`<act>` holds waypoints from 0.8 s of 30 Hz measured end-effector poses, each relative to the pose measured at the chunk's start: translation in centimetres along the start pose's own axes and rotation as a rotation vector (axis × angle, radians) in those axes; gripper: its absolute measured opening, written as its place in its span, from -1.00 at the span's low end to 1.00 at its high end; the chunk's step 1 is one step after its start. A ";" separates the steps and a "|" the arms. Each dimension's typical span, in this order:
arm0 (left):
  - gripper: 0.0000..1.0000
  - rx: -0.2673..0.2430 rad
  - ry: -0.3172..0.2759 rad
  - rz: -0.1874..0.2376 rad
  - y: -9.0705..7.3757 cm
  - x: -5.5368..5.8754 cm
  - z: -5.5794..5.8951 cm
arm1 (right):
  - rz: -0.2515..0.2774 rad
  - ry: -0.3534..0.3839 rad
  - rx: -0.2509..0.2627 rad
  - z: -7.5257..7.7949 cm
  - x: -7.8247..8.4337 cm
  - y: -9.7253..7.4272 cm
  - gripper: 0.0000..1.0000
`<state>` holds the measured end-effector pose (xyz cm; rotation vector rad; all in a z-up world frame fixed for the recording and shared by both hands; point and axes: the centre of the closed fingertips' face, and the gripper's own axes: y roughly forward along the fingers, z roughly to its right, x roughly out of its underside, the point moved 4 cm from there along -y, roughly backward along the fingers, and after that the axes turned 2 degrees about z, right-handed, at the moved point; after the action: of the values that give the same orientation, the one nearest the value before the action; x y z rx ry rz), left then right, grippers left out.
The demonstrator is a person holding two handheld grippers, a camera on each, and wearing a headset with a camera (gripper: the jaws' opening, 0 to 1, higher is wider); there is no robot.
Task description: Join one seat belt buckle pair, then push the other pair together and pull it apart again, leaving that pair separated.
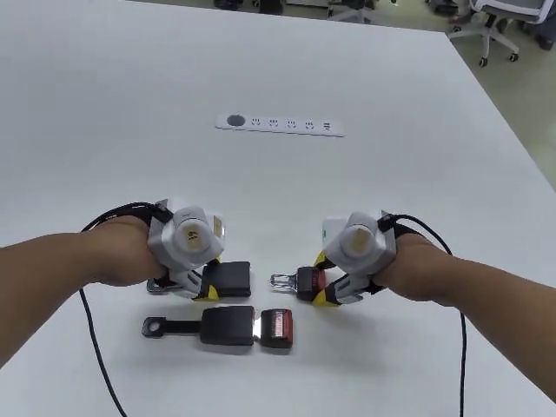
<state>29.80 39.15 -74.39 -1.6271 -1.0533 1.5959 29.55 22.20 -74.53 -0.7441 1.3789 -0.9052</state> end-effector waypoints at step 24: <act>-0.35 0.006 0.004 -0.013 0.2 -0.1 0.1 | -0.009 -0.070 -0.011 0.2 -3.2 1.8 -0.39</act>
<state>29.70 38.97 -74.47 -1.6151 -1.0538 1.5853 29.98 25.83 -74.58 -0.7840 1.3212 -0.8712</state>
